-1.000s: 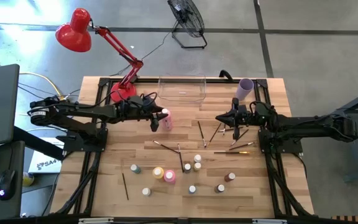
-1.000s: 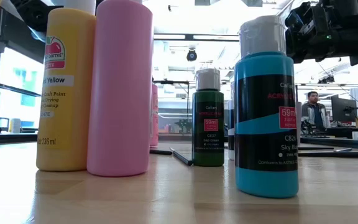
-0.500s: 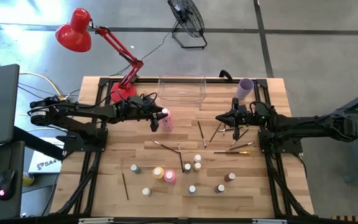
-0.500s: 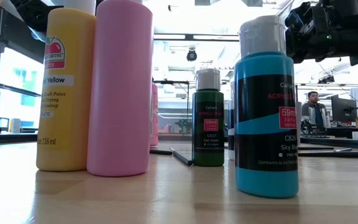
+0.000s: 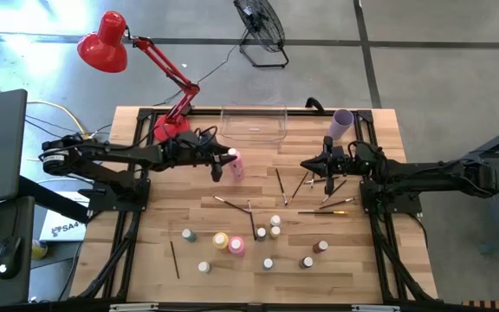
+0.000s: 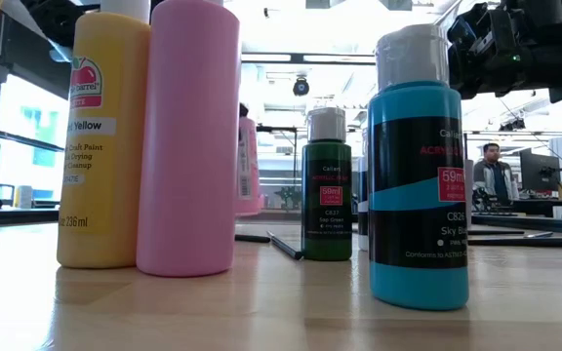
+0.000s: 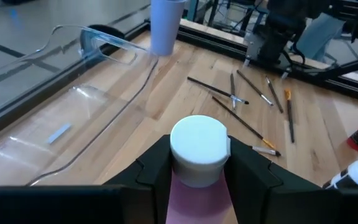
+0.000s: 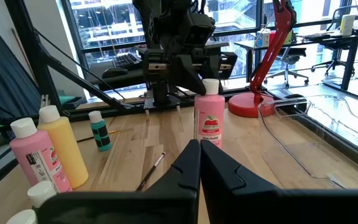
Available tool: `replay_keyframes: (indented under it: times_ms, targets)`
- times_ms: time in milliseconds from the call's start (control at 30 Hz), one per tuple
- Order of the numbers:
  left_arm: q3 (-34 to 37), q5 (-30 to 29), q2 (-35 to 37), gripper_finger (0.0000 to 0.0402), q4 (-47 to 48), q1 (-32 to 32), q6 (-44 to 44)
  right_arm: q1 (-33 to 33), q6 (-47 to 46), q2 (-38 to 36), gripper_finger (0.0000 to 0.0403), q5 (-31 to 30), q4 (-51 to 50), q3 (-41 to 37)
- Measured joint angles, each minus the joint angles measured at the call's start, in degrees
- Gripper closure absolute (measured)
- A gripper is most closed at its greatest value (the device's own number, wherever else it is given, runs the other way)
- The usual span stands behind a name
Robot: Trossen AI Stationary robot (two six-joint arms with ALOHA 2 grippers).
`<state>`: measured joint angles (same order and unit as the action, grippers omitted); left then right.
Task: Pick & Place Paint Supplies
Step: Put the large pink paint bottle into the transparent bin
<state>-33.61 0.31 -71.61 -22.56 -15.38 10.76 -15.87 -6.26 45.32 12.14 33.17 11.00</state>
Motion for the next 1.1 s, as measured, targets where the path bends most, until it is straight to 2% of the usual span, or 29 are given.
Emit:
replay_keyframes:
  times_ms: [167,333,533,900,1100]
  targets:
    - [-5.2,3.4,0.0,0.0285,5.4,0.0,-0.2,0.0,0.0,0.0,0.0401,0.0,0.0,0.0]
    - [-13.3,2.2,0.0,0.0285,17.0,0.0,-4.4,0.0,0.0,0.0,0.0401,0.0,0.0,0.0]
    - [-20.1,-5.6,0.0,0.0283,22.9,0.0,-9.8,0.0,0.0,0.0,0.0401,0.0,0.0,0.0]
    - [-23.1,-22.2,0.1,0.0281,22.3,0.0,-13.5,0.0,0.0,0.0,0.0401,0.0,0.0,0.0]
    - [-26.0,-25.2,-2.2,0.028,20.1,-0.4,-15.1,0.0,0.0,0.0,0.0401,0.0,0.0,0.0]
